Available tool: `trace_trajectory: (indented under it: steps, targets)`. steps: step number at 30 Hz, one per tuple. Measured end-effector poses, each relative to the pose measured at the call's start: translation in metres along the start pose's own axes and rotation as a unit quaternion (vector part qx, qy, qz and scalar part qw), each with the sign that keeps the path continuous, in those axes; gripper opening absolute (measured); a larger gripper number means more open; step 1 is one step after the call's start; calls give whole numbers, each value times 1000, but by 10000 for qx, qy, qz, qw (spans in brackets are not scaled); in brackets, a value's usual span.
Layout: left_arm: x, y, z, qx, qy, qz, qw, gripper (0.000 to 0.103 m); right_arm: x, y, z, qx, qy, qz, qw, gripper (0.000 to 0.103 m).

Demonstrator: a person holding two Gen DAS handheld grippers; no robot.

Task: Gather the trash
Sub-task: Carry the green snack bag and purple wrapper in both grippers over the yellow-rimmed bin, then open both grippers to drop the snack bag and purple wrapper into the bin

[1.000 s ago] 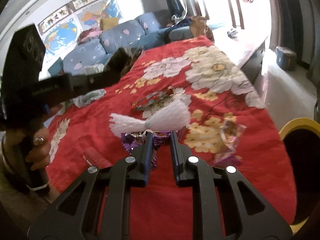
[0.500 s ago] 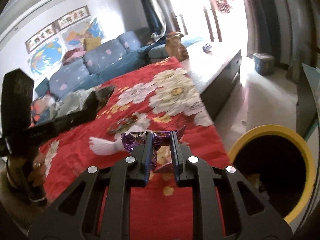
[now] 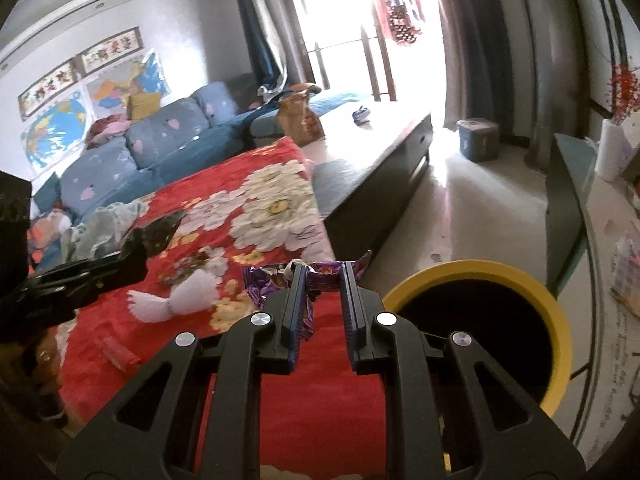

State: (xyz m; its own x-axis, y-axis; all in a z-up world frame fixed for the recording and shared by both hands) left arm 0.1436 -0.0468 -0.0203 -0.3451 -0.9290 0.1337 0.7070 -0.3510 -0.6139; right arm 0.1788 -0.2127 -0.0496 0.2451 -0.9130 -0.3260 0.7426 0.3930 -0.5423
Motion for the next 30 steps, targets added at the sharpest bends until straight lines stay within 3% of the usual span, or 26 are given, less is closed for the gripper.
trace_trajectory:
  steps: [30]
  targets:
    - [102, 62, -1, -540, 1051, -484, 9918, 24, 101, -16, 3, 320, 854, -894, 9918, 12]
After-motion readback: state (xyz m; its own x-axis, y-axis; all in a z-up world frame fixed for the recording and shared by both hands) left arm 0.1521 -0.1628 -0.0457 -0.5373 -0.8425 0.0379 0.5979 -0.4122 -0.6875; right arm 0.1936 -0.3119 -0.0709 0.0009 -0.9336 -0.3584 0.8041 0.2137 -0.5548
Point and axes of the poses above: each gripper's, at about its wrist camera, not at the fingertips, and y roughly the way its jaws point, x to its right, z to its top, the point moved 2 cm from there along y, roughly the way its jaws point, and after that the axes turned 6 degrees about y, right-handed, at the moved point
